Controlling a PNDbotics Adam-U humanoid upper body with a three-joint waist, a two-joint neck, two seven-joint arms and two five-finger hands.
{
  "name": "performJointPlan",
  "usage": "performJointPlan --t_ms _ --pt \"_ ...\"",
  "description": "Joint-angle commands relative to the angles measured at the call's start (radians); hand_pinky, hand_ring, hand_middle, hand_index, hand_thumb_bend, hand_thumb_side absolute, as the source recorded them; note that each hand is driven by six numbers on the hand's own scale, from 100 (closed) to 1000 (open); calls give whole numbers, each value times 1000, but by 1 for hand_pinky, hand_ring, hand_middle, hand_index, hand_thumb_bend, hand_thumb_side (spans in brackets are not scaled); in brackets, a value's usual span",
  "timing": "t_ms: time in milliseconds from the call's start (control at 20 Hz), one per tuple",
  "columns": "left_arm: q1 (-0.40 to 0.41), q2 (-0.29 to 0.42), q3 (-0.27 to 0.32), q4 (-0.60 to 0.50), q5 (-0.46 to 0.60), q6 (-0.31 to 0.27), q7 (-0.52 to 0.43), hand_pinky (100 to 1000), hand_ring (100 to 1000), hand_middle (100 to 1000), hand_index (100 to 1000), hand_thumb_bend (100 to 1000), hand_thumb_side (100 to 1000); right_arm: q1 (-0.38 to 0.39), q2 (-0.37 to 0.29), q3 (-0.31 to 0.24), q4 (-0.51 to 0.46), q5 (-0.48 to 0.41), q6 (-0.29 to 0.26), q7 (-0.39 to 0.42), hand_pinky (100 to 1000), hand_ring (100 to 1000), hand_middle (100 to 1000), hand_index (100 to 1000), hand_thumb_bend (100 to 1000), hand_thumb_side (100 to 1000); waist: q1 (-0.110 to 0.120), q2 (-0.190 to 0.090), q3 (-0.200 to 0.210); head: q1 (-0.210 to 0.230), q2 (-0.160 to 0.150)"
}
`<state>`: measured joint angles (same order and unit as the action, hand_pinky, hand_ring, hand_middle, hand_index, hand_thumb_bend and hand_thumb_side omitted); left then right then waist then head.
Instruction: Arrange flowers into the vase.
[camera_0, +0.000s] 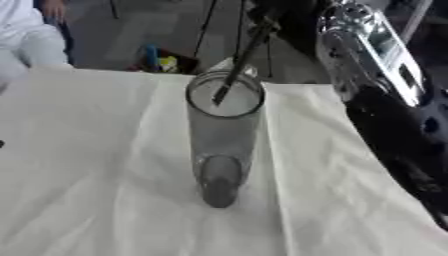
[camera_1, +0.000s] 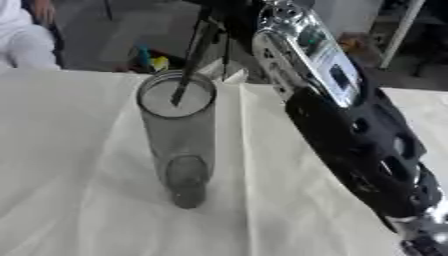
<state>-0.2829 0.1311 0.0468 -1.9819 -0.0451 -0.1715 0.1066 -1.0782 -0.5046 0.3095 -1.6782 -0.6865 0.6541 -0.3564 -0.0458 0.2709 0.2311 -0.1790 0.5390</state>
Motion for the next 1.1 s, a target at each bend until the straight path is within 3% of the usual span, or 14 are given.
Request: performJointPlan --t_ms 50,150,400,1100 --pt "-8 8 -3 -18 1 1 -1 557 682 755 904 100 1000 -28 -8 -4 1 0 8 -5 100 100 100 100 460 309 -16 -4 1 -3 -6" --pt "-7 8 -3 -18 1 2 -1 557 682 755 904 100 1000 -29 -8 0 8 10 9 -5 100 100 100 100 462 317 -17 -5 2 -4 -9" --pt "-8 7 -4 -18 2 3 -3 557 682 755 905 100 1000 -29 -10 6 27 70 5 -2 100 100 100 100 460 438 -18 -4 4 -5 -14" --pt "-10 7 -5 -18 4 3 -6 558 681 756 906 100 1000 -27 -8 21 78 247 -11 66 100 100 100 115 477 604 -20 -3 15 -8 -13"
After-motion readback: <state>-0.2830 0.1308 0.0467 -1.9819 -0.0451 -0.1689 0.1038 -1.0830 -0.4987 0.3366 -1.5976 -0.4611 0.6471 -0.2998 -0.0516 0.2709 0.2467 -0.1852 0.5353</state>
